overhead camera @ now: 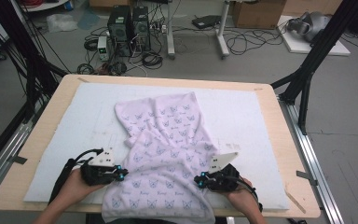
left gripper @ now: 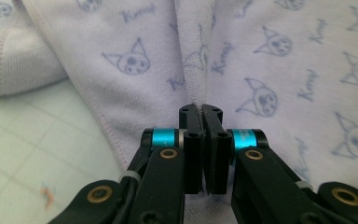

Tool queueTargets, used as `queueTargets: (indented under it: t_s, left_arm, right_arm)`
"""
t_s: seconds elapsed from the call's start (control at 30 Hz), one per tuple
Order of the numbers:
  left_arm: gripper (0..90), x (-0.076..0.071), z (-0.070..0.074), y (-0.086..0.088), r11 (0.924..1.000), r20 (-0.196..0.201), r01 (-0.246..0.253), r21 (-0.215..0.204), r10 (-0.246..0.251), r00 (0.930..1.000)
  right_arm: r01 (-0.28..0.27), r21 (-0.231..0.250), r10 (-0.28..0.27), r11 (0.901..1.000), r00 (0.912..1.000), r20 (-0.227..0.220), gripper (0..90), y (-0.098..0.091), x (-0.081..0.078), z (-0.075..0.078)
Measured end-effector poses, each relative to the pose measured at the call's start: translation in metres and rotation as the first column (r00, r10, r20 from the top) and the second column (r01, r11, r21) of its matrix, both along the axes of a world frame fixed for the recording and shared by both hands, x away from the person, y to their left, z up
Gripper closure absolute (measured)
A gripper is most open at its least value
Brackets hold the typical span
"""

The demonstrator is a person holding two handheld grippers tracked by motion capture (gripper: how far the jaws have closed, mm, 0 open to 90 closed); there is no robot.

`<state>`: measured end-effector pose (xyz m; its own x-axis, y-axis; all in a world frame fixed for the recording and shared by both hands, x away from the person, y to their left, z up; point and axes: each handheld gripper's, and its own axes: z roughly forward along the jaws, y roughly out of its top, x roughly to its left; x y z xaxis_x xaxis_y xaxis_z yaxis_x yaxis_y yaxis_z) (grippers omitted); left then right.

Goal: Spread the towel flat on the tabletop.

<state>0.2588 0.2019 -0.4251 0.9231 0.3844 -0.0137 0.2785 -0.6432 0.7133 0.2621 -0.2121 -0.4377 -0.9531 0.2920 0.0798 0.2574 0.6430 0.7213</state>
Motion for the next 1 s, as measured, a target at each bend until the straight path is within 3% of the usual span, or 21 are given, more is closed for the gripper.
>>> queueTargets:
  t_s: [0.2, 0.27, 0.4, 0.5, 0.6, 0.67, 0.7, 0.73, 0.77, 0.83, 0.93, 1.0]
  left_arm:
    - [85.1, -0.039, 0.017, 0.017, 0.9969, 0.027, 0.066, -0.044, -0.065, 0.9976]
    - [71.9, -0.040, 0.021, 0.018, 0.9972, 0.047, 0.045, -0.059, -0.042, 0.9980]
    - [64.1, -0.017, 0.020, 0.017, 0.9962, 0.065, -0.014, -0.086, 0.020, 0.9977]
    - [61.6, 0.006, 0.009, 0.005, 0.9975, 0.051, -0.035, -0.062, 0.039, 0.9979]
    - [58.9, 0.021, -0.003, -0.011, 0.9995, 0.027, -0.025, -0.019, 0.025, 0.9993]
    - [62.8, 0.025, -0.010, -0.018, 1.0000, 0.003, -0.002, 0.002, 0.002, 1.0000]
    - [70.5, 0.025, -0.012, -0.020, 0.9996, 0.015, 0.018, 0.020, -0.019, 0.9997]
    - [75.5, 0.025, -0.012, -0.019, 0.9994, 0.001, 0.033, 0.004, -0.033, 0.9995]
    - [85.5, 0.024, -0.013, -0.020, 0.9996, 0.005, 0.029, 0.006, -0.029, 0.9996]
    - [87.6, 0.021, -0.011, -0.020, 0.9990, 0.012, 0.036, 0.026, -0.036, 0.9993]
    - [88.0, 0.016, -0.012, -0.010, 0.9992, -0.014, 0.040, 0.001, -0.040, 0.9991]
    - [88.2, 0.010, -0.011, -0.002, 0.9994, -0.015, 0.033, 0.006, -0.033, 0.9993]
  right_arm:
    - [-0.071, 0.088, 0.071, 0.9936, 0.9975, 0.001, 85.0, -0.008, -0.034, 0.017]
    - [-0.083, 0.101, 0.081, 0.9914, 0.9964, 0.024, 77.3, -0.010, -0.040, 0.025]
    - [-0.004, 0.050, 0.000, 0.9987, 0.9978, 0.066, 69.5, -0.013, -0.025, 0.030]
    - [0.051, 0.038, -0.053, 0.9980, 0.9968, 0.060, 64.9, -0.012, -0.007, 0.020]
    - [0.079, 0.008, -0.079, 0.9969, 0.9956, 0.051, 64.0, -0.010, 0.008, 0.005]
    - [0.084, -0.024, -0.084, 0.9961, 0.9960, 0.031, 65.6, -0.007, 0.013, -0.003]
    - [0.087, -0.020, -0.086, 0.9960, 0.9958, 0.031, 68.1, -0.006, 0.013, -0.006]
    - [0.092, -0.015, -0.091, 0.9956, 0.9950, 0.040, 70.9, -0.006, 0.013, -0.006]
    - [0.094, -0.006, -0.094, 0.9956, 0.9953, 0.025, 79.0, -0.007, 0.013, -0.006]
    - [0.082, 0.013, -0.082, 0.9966, 0.9966, 0.001, 86.4, -0.007, 0.014, -0.008]
    - [0.077, 0.015, -0.077, 0.9969, 0.9970, -0.003, 87.3, -0.007, 0.012, -0.007]
    - [0.065, 0.009, -0.065, 0.9978, 0.9979, -0.002, 87.5, -0.006, 0.009, -0.007]
